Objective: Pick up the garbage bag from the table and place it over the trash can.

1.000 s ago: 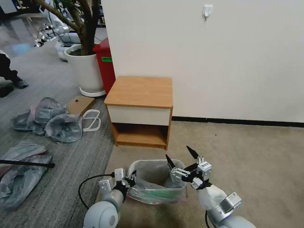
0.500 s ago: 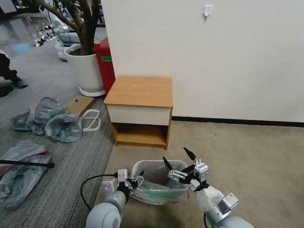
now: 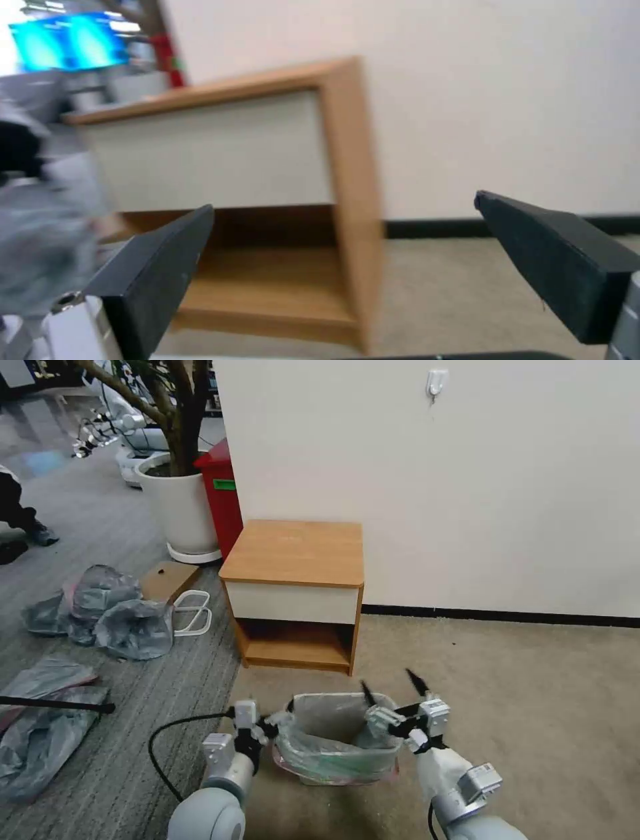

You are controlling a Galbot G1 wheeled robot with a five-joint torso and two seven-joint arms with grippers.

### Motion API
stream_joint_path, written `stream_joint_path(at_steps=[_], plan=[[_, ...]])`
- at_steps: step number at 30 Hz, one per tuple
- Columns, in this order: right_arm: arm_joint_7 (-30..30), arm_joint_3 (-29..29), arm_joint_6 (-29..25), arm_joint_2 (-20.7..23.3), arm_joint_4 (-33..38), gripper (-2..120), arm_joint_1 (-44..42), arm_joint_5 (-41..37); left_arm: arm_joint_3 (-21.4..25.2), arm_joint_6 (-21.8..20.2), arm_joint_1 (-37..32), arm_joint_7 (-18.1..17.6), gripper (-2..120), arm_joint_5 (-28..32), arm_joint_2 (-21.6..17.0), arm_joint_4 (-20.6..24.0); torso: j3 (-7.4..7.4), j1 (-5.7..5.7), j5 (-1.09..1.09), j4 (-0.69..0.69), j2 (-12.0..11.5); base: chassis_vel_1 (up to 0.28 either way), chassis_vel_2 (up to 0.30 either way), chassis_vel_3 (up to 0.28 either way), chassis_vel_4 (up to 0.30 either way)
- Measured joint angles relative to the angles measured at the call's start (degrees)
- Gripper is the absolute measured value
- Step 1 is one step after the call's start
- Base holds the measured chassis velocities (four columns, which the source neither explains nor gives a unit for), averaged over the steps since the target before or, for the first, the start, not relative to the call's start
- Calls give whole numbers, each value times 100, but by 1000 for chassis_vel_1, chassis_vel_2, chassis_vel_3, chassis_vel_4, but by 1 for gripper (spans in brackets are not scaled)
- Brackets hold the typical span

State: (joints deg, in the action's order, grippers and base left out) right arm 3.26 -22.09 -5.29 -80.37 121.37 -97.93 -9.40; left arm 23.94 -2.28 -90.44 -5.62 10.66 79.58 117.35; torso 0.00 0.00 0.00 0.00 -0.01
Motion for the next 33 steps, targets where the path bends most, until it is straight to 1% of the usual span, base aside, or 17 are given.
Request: stream_joint_path(at_steps=[1, 2, 4, 9, 33], plan=[[59, -77, -150, -40, -134, 100, -2, 87, 100, 344, 0, 10, 100, -72, 1, -68, 0, 0, 0, 0, 0, 0, 0, 0, 0], [70, -154, -304, -70, -271, 100, -7, 180, 191, 573, -12, 69, 100, -127, 1, -130, 0, 0, 0, 0, 0, 0, 0, 0, 0], [46, -311, -667, -113, -552, 100, -23, 319, 359, 815, -102, 192, 100, -306, 2, -237, 0, 0, 0, 0, 0, 0, 0, 0, 0], [-43, -383, -864, -128, -678, 100, -41, 357, 414, 883, -161, 217, 100, -359, 3, -272, 0, 0, 0, 0, 0, 0, 0, 0, 0], [-79, -377, -852, -121, -663, 100, -42, 346, 402, 816, -155, 204, 100, -325, 2, -272, 0, 0, 0, 0, 0, 0, 0, 0, 0]])
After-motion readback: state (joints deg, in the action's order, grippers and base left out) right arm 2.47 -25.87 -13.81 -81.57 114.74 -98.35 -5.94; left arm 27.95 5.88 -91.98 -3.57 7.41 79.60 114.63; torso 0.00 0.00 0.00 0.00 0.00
